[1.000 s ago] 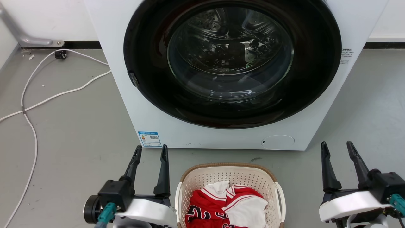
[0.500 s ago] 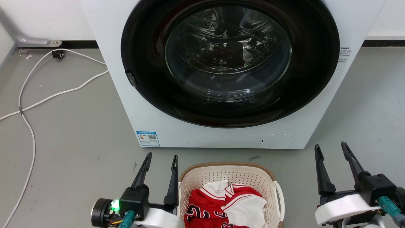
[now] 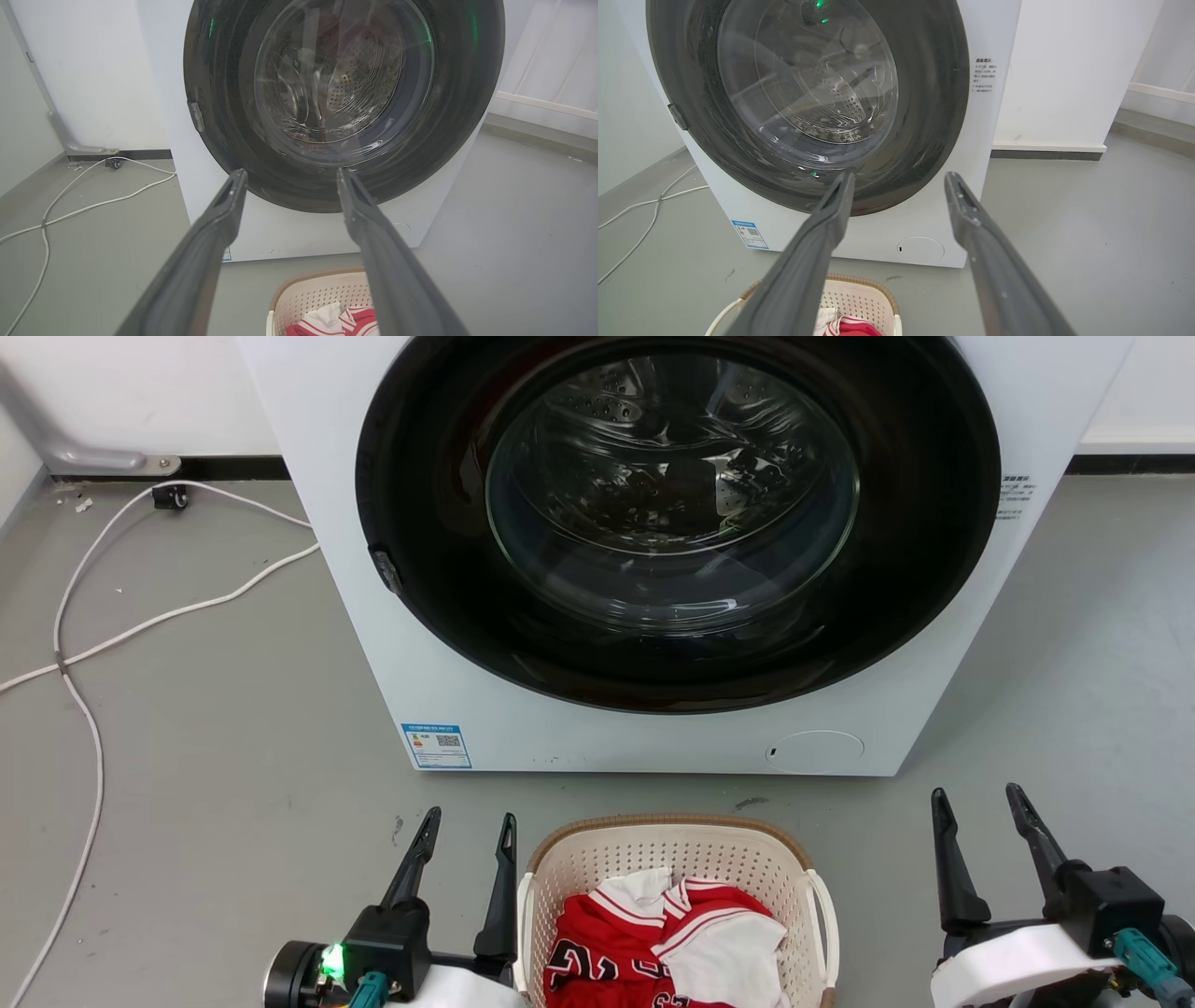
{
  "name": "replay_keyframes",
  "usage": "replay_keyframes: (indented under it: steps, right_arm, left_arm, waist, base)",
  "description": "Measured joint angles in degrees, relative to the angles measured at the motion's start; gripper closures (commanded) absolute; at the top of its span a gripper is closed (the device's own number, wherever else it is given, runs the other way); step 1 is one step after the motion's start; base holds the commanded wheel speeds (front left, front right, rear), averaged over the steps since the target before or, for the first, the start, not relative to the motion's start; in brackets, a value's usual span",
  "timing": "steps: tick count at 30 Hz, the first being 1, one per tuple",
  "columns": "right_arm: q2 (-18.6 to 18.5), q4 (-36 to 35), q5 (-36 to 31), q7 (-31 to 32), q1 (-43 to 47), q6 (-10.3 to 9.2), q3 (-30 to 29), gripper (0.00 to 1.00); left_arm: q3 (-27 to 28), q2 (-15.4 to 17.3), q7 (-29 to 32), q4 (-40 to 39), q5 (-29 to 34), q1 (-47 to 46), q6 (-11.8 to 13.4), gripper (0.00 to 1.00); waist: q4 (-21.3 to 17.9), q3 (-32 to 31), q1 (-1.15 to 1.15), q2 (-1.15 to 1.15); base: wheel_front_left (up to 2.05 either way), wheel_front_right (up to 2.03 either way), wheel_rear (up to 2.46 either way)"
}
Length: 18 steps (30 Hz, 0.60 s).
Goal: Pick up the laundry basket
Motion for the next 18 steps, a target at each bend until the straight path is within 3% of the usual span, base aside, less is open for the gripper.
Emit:
replay_keyframes:
  steps: [9, 18]
  right_arm:
    - [0.0, 0.5, -1.9, -0.6, -0.1, 0.00, 0.1, 0.00]
    - [0.0, 1.0, -1.4, -0.6, -0.1, 0.00, 0.2, 0.00]
  left_arm:
    - [1.2, -0.5, -0.5, 0.4, 2.0, 0.2, -2.1, 0.00]
    - [1.0, -0.5, -0.6, 0.7, 0.6, 0.2, -2.1, 0.00]
  waist:
    - [-0.1, -0.1, 0.00, 0.00]
    - [0.0, -0.2, 0.00, 0.00]
  base:
    - [0.00, 0.00, 0.00]
    - [0.00, 0.00, 0.00]
